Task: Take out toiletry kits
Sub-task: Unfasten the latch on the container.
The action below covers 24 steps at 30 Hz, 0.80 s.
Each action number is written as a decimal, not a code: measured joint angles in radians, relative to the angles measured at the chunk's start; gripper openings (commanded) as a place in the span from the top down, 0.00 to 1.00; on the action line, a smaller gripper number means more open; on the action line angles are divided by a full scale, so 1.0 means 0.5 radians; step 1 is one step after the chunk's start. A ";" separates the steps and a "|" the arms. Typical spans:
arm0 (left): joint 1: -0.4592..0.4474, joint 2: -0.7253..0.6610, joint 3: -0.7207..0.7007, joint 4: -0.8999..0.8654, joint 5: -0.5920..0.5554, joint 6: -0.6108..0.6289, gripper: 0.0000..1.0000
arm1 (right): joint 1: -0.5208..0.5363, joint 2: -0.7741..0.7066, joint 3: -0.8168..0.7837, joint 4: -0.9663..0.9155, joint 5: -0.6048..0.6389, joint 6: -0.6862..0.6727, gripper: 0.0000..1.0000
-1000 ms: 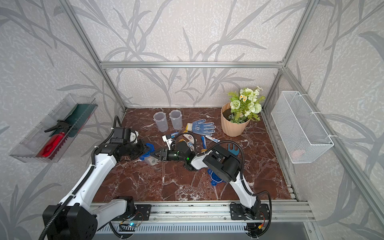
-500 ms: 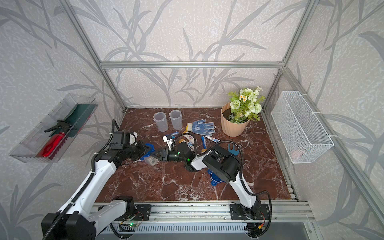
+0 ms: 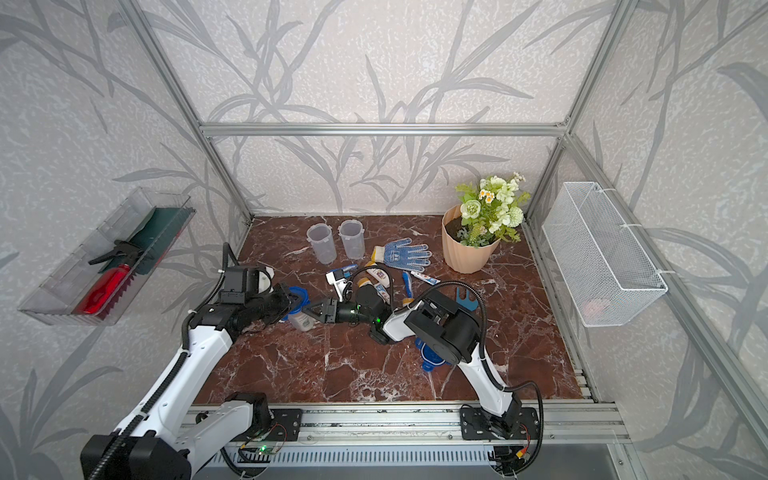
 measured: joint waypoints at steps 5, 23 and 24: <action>0.002 0.000 0.001 0.005 -0.036 -0.002 1.00 | -0.021 -0.082 -0.027 0.021 -0.015 -0.063 0.54; 0.000 0.006 0.053 -0.079 -0.056 0.003 1.00 | -0.053 -0.344 -0.016 -0.088 -0.019 -0.343 0.54; 0.001 0.009 0.071 -0.111 -0.064 0.007 1.00 | -0.053 -0.369 -0.019 -0.165 -0.008 -0.393 0.54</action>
